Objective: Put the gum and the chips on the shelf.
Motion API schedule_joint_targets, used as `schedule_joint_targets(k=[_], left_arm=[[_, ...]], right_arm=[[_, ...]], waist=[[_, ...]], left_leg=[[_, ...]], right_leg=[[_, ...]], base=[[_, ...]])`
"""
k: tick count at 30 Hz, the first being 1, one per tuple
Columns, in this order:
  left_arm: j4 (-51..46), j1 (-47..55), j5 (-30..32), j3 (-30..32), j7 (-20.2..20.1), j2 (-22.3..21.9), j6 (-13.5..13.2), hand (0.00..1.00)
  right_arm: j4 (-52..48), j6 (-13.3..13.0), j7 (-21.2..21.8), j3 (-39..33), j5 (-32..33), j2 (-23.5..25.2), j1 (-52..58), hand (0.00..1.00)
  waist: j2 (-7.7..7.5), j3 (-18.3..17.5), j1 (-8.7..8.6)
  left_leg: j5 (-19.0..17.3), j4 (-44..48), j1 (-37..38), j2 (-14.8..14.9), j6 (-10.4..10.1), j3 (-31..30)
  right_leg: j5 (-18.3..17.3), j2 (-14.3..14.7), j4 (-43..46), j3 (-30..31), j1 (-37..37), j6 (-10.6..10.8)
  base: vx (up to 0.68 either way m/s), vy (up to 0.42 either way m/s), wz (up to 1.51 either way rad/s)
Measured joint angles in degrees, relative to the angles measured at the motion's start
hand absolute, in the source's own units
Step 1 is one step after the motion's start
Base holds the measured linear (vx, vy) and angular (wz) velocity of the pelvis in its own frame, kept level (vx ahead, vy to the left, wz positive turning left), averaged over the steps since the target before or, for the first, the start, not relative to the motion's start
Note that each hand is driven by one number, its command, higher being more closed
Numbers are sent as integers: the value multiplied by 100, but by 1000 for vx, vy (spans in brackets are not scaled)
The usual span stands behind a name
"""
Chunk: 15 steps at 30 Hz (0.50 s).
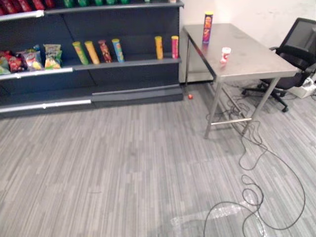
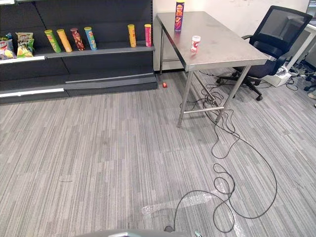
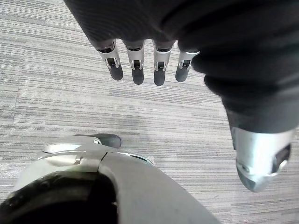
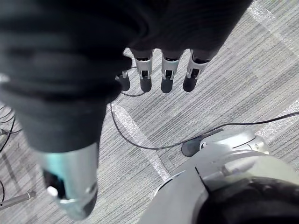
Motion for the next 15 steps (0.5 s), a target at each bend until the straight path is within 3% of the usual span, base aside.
schedule_joint_targets(k=[15], left_arm=[[121,-40,-12,56,-2,-2,-11,0]], right_arm=[[-7,-6,11,-83,7,28,-50,0]], waist=[[-68,99,3]], left_leg=[[45,-101,76,28,-19,120]], right_leg=[[-3,31,-87,3,65,5]], base=[[-39,-18,-2]])
